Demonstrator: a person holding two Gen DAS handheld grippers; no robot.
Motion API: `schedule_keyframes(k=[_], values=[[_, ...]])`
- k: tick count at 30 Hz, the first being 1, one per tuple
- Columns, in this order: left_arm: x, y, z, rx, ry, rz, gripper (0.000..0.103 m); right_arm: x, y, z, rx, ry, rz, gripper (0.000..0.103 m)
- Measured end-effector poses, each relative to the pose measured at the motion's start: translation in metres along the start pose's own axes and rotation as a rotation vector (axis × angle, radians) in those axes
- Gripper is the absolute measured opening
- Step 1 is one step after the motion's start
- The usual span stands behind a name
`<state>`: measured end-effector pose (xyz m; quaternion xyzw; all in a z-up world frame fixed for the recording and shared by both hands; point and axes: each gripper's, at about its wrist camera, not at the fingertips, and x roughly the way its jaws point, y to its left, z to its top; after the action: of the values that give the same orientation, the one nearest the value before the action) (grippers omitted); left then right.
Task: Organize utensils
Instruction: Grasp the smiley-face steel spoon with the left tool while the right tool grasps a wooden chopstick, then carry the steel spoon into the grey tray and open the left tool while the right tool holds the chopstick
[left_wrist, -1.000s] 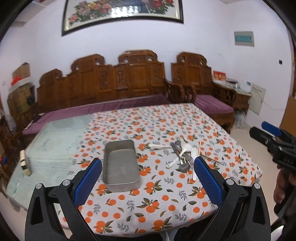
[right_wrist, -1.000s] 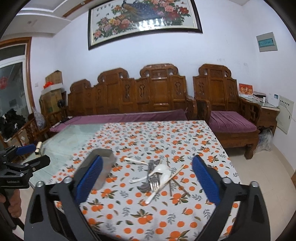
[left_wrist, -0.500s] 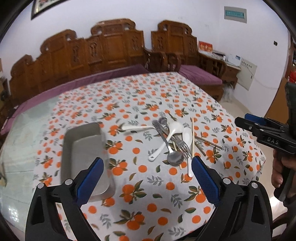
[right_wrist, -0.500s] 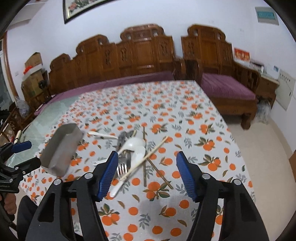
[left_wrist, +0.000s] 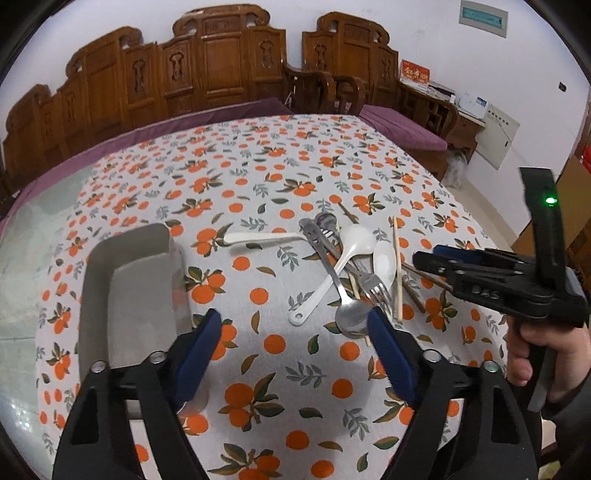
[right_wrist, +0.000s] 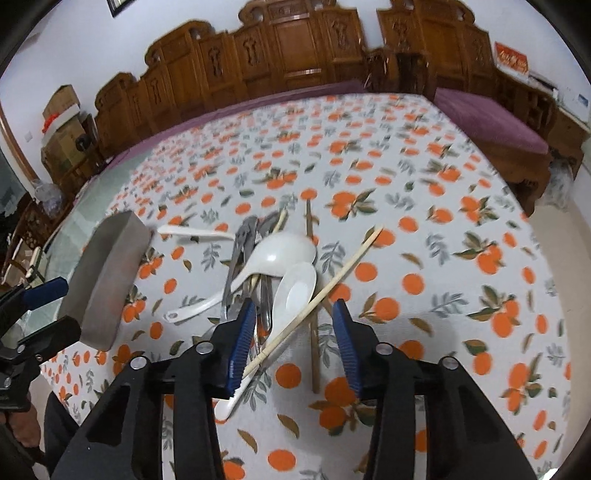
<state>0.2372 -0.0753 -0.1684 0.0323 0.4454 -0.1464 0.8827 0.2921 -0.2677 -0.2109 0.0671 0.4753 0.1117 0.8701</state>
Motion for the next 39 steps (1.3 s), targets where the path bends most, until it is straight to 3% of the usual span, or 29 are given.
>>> schedule_keyframes(k=[12,17,19,32,39], values=[[0.035,0.003,0.0,-0.011,0.067,-0.037,0.059,0.047,-0.018,-0.002,0.109,0.128,0.009,0.031],[0.049,-0.001,0.005,-0.011,0.086,-0.048,0.056,0.044,-0.024,-0.005,0.121,0.138,0.007,0.009],[0.055,-0.004,0.007,-0.01,0.093,-0.053,0.054,0.039,-0.025,-0.005,0.121,0.134,0.013,0.006],[0.112,-0.032,0.019,-0.011,0.187,-0.082,0.028,0.001,-0.033,-0.006,0.038,0.071,0.007,0.006],[0.132,-0.039,0.02,-0.012,0.218,-0.045,0.023,0.0,-0.04,-0.012,0.025,0.064,0.008,0.006]])
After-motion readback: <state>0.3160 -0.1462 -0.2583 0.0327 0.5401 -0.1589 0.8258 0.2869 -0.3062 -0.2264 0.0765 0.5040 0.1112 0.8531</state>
